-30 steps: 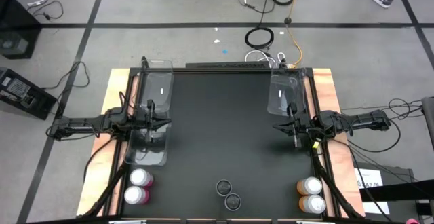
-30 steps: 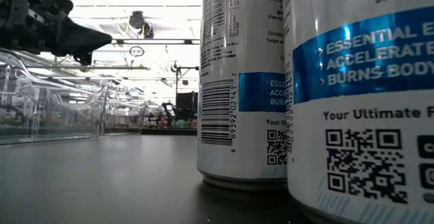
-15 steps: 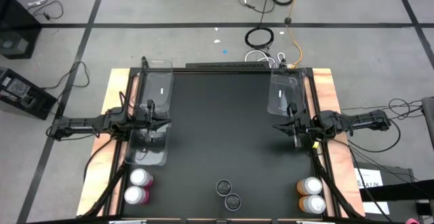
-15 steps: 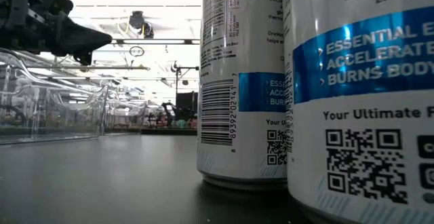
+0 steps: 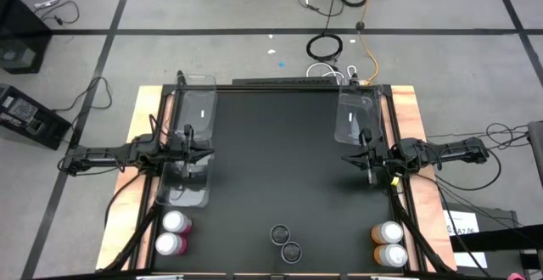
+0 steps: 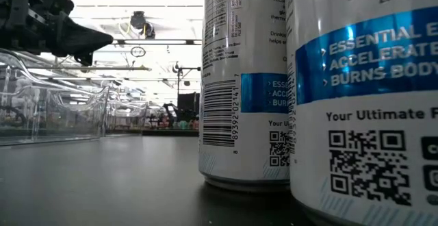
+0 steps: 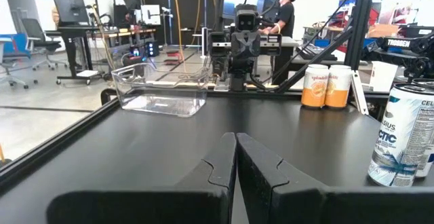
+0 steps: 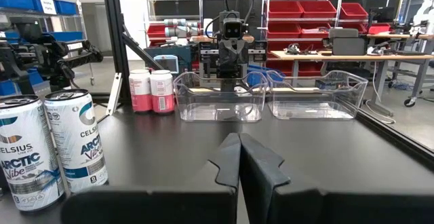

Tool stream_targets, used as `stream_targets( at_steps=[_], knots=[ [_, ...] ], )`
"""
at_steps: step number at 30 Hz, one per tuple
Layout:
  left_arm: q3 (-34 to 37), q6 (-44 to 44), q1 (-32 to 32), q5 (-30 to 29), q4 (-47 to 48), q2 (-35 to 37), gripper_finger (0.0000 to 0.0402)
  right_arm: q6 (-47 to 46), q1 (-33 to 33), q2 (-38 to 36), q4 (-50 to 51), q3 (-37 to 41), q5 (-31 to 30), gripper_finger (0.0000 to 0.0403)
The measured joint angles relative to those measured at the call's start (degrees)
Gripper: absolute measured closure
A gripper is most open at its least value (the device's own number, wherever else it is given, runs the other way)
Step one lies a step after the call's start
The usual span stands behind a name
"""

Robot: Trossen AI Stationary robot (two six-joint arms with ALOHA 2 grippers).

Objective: Sort soda cans

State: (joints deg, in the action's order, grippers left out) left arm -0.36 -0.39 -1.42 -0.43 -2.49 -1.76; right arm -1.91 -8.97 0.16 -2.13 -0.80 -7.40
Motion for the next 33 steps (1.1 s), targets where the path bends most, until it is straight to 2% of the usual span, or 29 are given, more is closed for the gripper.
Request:
stream_targets(
  at_steps=[6, 15, 33],
  knots=[
    [0.0, 0.0, 0.0, 0.0, 0.0, 0.0, 0.0377, 0.0, 0.0, 0.0, 0.0, 0.0, 0.0, 0.0401],
    [0.0, 0.0, 0.0, 0.0, 0.0, 0.0, 0.0377, -5.0, 0.0, 0.0, 0.0, 0.0, 0.0, 0.0401],
    [0.0, 0.0, 0.0, 0.0, 0.0, 0.0, 0.0377, -5.0, 0.0, 0.0, 0.0, 0.0, 0.2, 0.0402]
  ],
)
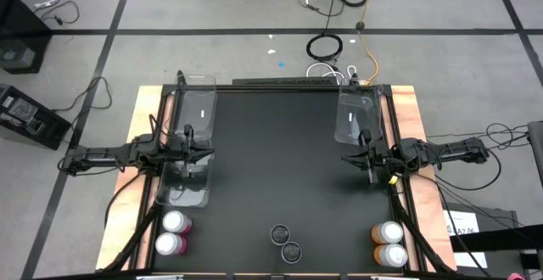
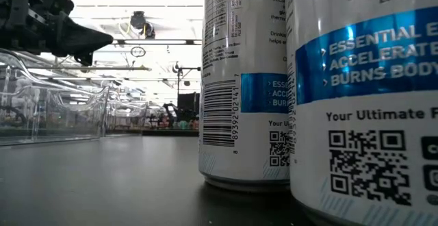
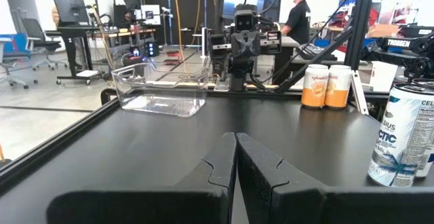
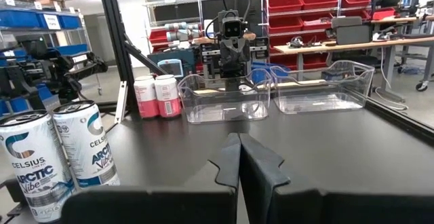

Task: Sort soda cans
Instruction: Move the top right transparent bin to the top center of the table

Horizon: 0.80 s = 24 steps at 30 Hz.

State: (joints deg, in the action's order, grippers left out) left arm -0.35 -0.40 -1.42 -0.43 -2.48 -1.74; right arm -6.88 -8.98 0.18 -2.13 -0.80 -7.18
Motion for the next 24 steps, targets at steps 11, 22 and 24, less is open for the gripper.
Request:
stream_targets(
  at_steps=[11, 22, 24],
  knots=[
    [0.0, 0.0, 0.0, 0.0, 0.0, 0.0, 0.0377, 3.1, 0.0, 0.5, 0.5, -4.1, -0.4, 0.0403],
    [0.0, 0.0, 0.0, 0.0, 0.0, 0.0, 0.0377, 7.8, 0.0, 15.1, 8.9, -18.1, -2.1, 0.0403],
    [0.0, 0.0, 0.0, 0.0, 0.0, 0.0, 0.0377, 7.9, 0.0, 18.6, 11.4, -21.0, -2.1, 0.0403]
  ],
)
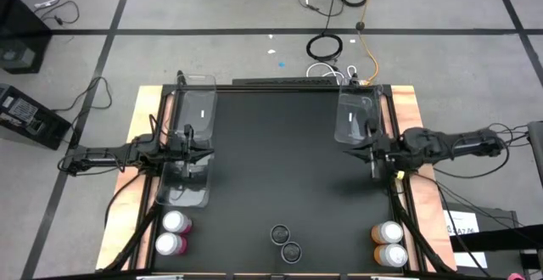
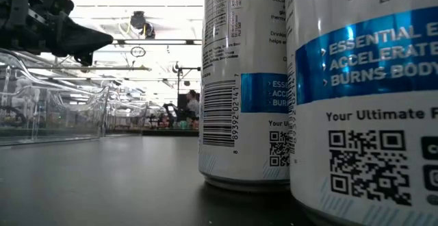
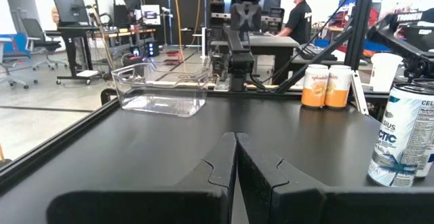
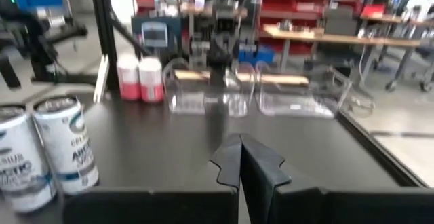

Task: Sort soda cans
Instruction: Move the top right transparent bin to the top center of the table

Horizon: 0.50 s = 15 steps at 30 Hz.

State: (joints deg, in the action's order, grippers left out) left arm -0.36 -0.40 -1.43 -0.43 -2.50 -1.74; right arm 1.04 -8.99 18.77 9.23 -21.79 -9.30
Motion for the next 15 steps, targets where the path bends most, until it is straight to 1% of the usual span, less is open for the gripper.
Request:
stream_targets(
  at_steps=[5, 13, 15],
  knots=[
    [0.0, 0.0, 0.0, 0.0, 0.0, 0.0, 0.0377, -0.8, 0.0, 7.6, 6.3, -7.0, -0.1, 0.0403],
    [0.0, 0.0, 0.0, 0.0, 0.0, 0.0, 0.0377, -2.6, 0.0, 15.4, 8.4, -14.0, 0.0, 0.0403],
    [0.0, 0.0, 0.0, 0.0, 0.0, 0.0, 0.0377, -4.4, 0.0, 17.1, 10.1, -15.2, -1.1, 0.0403]
  ],
)
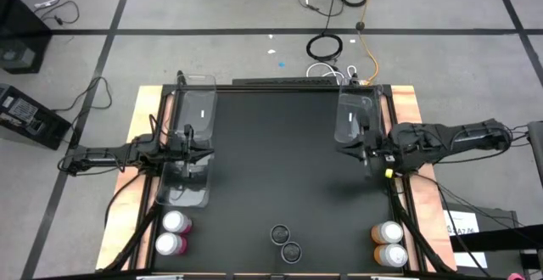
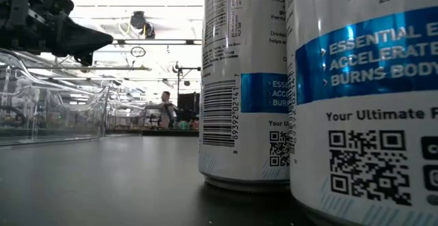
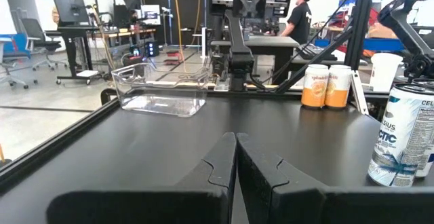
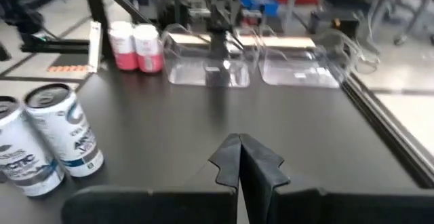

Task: Sort soda cans
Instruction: Move the top right transparent bin to the top center of the table

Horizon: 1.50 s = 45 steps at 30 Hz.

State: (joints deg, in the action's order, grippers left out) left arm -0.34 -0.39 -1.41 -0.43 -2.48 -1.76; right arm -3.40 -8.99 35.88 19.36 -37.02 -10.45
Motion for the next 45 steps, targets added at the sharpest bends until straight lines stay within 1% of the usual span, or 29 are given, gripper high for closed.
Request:
stream_targets(
  at_steps=[7, 13, 16, 18, 21, 23, 27, 32, 38, 41, 45],
  knots=[
    [0.0, 0.0, 0.0, 0.0, 0.0, 0.0, 0.0377, -14.3, 0.0, 6.4, 5.2, -4.4, -5.8, 0.0403],
    [0.0, 0.0, 0.0, 0.0, 0.0, 0.0, 0.0377, -27.0, 0.0, 13.6, 11.1, -10.7, -8.9, 0.0403],
    [0.0, 0.0, 0.0, 0.0, 0.0, 0.0, 0.0377, -36.7, 0.0, 17.9, 17.1, -14.9, -12.2, 0.0403],
    [0.0, 0.0, 0.0, 0.0, 0.0, 0.0, 0.0377, -42.2, 0.0, 20.8, 22.0, -17.8, -13.3, 0.0403],
    [0.0, 0.0, 0.0, 0.0, 0.0, 0.0, 0.0377, -50.2, 0.0, 25.4, 29.2, -22.0, -13.5, 0.0403],
    [0.0, 0.0, 0.0, 0.0, 0.0, 0.0, 0.0377, -53.8, 0.5, 28.5, 34.0, -24.8, -13.4, 0.0403],
    [0.0, 0.0, 0.0, 0.0, 0.0, 0.0, 0.0377, -60.6, 3.2, 34.4, 43.7, -31.5, -13.3, 0.0403],
    [0.0, 0.0, 0.0, 0.0, 0.0, 0.0, 0.0377, -66.9, 8.8, 39.7, 51.7, -38.2, -13.7, 0.0403],
    [0.0, 0.0, 0.0, 0.0, 0.0, 0.0, 0.0377, -71.8, 18.8, 42.4, 53.6, -39.2, -13.3, 0.0403],
    [0.0, 0.0, 0.0, 0.0, 0.0, 0.0, 0.0377, -71.4, 23.0, 43.7, 53.5, -39.2, -11.0, 0.0399],
    [0.0, 0.0, 0.0, 0.0, 0.0, 0.0, 0.0377, -67.7, 26.9, 45.6, 52.2, -39.2, -9.9, 0.0372]
  ],
)
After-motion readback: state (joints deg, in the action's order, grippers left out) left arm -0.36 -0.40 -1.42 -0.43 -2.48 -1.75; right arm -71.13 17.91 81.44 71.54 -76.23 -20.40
